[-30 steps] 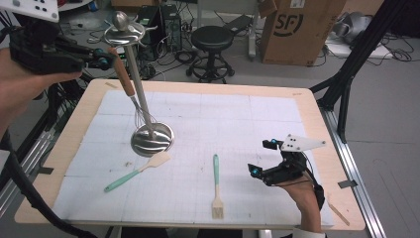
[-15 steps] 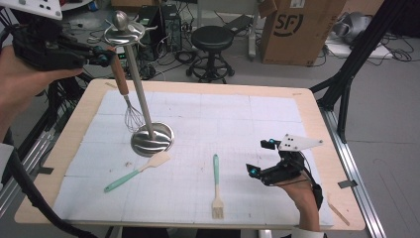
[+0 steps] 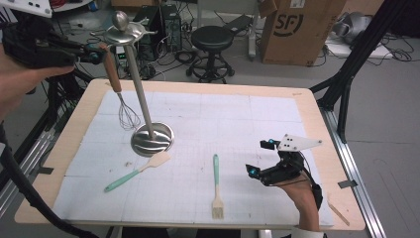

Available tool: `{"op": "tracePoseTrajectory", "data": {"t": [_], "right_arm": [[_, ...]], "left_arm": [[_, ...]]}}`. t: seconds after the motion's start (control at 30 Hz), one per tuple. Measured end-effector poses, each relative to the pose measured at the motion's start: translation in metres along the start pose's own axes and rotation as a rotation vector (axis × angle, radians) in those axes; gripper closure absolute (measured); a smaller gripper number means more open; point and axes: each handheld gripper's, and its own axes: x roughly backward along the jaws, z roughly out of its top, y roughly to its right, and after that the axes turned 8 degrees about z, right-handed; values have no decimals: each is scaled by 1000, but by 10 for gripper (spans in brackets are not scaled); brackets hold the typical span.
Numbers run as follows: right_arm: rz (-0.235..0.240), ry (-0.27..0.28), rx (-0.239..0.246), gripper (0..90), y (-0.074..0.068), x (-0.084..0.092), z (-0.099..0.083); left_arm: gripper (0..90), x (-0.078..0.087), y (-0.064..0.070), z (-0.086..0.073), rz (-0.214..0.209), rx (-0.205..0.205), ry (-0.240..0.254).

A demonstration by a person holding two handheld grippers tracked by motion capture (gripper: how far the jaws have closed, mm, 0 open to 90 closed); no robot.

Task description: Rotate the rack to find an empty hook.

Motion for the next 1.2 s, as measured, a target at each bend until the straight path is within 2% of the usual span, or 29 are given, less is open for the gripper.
{"op": "tracePoseTrajectory", "data": {"t": [0.23,0.53,0.7,0.9,1.2], "right_arm": [[1,-3,-6,0,1,-2,-1],[2,-8,-10,0,3,-4,-3],[2,-7,-10,0,3,-3,-3],[1,-1,-16,0,3,-1,-4],[-8,7,-14,0,0,2,-4]], "left_arm": [[900,-2,-10,-3,-3,2,-3],[900,2,-25,-6,27,9,-10],[900,5,-26,-6,38,13,-11],[900,15,-17,-8,32,19,1],[900,36,5,-5,21,-14,15]]}}
